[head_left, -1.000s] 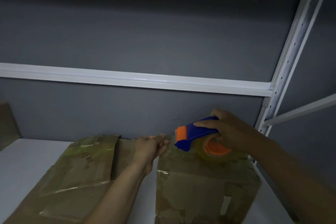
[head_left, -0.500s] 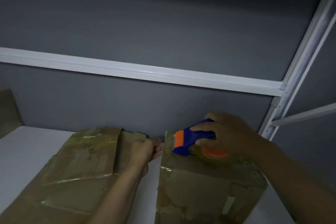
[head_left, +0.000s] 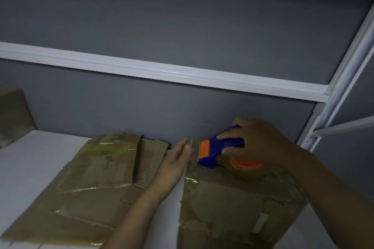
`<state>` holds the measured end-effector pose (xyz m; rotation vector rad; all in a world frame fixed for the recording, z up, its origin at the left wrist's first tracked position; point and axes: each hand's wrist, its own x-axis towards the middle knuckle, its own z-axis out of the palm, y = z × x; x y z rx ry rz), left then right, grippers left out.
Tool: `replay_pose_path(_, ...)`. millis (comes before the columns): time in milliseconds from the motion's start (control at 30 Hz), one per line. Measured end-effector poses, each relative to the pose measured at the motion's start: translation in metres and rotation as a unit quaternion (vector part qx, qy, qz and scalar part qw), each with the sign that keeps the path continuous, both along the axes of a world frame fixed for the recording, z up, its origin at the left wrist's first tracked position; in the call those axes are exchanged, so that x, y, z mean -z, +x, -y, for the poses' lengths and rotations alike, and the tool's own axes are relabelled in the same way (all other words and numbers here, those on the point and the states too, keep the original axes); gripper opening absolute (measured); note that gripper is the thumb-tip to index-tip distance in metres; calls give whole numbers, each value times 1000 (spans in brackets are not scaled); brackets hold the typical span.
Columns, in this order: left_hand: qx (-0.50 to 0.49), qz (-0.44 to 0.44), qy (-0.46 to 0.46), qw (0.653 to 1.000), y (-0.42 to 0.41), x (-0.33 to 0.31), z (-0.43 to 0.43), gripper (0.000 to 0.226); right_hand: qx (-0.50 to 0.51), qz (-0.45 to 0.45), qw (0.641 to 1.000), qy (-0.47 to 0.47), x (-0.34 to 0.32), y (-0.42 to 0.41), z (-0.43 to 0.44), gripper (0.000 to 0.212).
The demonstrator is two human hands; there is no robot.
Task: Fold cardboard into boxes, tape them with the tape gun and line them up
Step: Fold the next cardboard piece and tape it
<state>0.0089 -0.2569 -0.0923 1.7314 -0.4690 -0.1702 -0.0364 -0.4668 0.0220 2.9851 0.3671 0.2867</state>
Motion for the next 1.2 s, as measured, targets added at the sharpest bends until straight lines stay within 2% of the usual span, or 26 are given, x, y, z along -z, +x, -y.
replay_pose_path(67, 134, 63, 97, 984, -4, -4, 1, 77, -5, -6, 1000, 2, -3, 0, 1, 52)
replay_pose_path(100, 158, 108, 160, 968, 0, -2, 0, 93, -9, -12, 1000, 6, -4, 0, 2, 52)
replay_pose_path(167, 144, 171, 276, 935, 9, 0, -4, 116, -17, -26, 1000, -1, -7, 0, 2, 50)
replay_pose_path(267, 116, 229, 379, 889, 10, -5, -4, 128, -28, -47, 998, 3, -14, 1, 2, 46)
replay_pose_path(400, 101, 244, 411, 872, 4, -14, -4, 123, -27, -53, 997, 45, -27, -1, 14, 44)
replay_pose_path(600, 73, 277, 462, 839, 5, -14, -2, 131, -32, -74, 994, 79, -32, -15, 37, 41)
replay_pose_path(800, 100, 265, 473, 834, 11, -18, -2, 128, -4, -85, 989, 124, -38, -35, 63, 33)
replay_pose_path(1000, 132, 308, 552, 764, 6, -37, 10, 122, -22, -72, 997, 20, -18, -21, 41, 40)
replay_pose_path(1100, 155, 330, 534, 763, -5, -36, 23, 115, -25, -60, 998, 15, -14, -18, 40, 39)
replay_pose_path(1200, 154, 331, 515, 776, -12, -27, 34, 120, -19, -50, 998, 19, -12, -20, 42, 40)
